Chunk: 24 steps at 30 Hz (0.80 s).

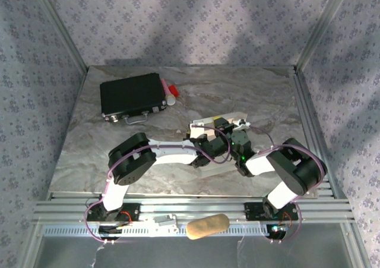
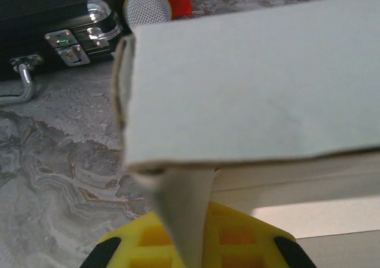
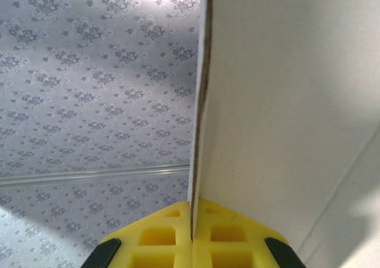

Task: Fold the paper box

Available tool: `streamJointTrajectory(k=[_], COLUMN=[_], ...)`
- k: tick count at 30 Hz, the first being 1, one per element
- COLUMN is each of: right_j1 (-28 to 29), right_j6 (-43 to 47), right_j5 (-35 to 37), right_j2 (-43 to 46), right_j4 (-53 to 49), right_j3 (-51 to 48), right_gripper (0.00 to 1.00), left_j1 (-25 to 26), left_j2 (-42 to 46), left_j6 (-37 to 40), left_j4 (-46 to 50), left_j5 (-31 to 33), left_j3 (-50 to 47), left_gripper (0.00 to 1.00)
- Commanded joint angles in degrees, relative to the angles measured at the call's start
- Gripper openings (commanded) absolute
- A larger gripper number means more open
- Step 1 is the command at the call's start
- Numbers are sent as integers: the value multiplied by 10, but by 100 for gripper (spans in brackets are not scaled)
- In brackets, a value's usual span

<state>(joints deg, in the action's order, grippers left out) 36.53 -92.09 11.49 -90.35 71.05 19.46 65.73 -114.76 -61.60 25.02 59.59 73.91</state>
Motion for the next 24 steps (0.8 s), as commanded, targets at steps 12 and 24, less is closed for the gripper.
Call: streamJointTrajectory(k=[12, 24], right_j1=[28, 27], right_j6=[-13, -19], right_j5=[-28, -16], right_j2=[-10, -5], right_j4=[-94, -114], right_j3=[-16, -17], right_gripper=[0, 0], left_j1=[-4, 1], left_j2=[60, 148], left_j6=[174, 243], left_j4=[-223, -320], left_j5=[-12, -71], left_j3=[-93, -157], left_gripper=[32, 57])
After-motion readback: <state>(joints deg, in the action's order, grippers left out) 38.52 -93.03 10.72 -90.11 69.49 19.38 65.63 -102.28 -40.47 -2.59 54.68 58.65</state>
